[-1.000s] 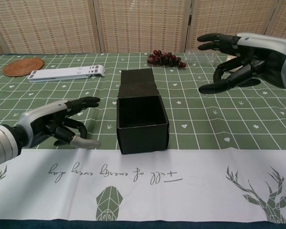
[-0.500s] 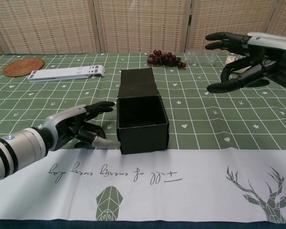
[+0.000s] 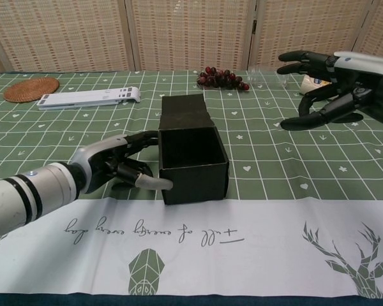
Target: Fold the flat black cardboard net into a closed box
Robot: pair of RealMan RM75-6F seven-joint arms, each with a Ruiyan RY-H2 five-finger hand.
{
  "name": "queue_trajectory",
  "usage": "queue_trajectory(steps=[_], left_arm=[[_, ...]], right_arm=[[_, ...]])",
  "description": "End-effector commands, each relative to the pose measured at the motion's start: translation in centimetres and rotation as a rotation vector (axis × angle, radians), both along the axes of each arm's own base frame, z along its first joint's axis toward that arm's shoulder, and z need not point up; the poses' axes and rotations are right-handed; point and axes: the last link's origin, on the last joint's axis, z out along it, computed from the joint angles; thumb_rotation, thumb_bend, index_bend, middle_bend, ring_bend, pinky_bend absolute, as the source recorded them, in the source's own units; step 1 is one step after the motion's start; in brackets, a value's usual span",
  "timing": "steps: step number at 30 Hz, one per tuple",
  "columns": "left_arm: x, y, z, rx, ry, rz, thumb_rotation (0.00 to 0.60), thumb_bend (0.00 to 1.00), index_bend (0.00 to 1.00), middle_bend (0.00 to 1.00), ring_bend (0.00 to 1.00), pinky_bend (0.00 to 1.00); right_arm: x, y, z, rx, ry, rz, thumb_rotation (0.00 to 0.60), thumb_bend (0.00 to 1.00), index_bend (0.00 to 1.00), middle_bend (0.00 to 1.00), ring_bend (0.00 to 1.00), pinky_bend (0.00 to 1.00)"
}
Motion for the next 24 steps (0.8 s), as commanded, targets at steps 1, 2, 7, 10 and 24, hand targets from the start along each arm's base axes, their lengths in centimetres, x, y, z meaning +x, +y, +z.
queue_trajectory(steps=[1, 2, 7, 10, 24], left_arm=[[0.1, 0.2, -0.1, -0.015, -0.011, -0.01, 0.6, 0.13, 0.0, 0.0, 0.56, 0.93], [0.1, 0.2, -0.1, -0.014, -0.016, -0.009, 0.6, 0.13, 0.0, 0.0, 0.56, 0.93], [0.2, 0.3, -0.5, -0.02, -0.034, 0.0, 0.6, 0.13, 0.0, 0.0, 0.57, 0.93], [0.2, 0.2, -0.7, -0.013, -0.04, 0.003, 0.6, 0.13, 0.0, 0.0, 0.58, 0.93], [0.1, 0.4, -0.9, 0.046, -0.101, 0.032, 0.6, 0.13, 0.23, 0.21, 0.63, 0.93]], right_arm=[[-0.1, 0.0, 0.0, -0.001, -0.001, -0.003, 0.6, 0.0, 0.0, 0.04, 0.6, 1.0], [-0.1, 0.0, 0.0, -0.002, 0.0, -0.004, 0.6, 0.0, 0.0, 0.04, 0.6, 1.0], [-0.2, 0.1, 0.0, -0.005, 0.001, -0.007, 0.6, 0.0, 0.0, 0.05, 0.6, 1.0], [-0.3, 0.0, 0.0, -0.007, 0.0, -0.012, 0.6, 0.0, 0.0, 0.05, 0.6, 1.0], [-0.9, -0.1, -0.9, 0.025, 0.018, -0.034, 0.6, 0.0, 0.0, 0.06, 0.6, 1.0]])
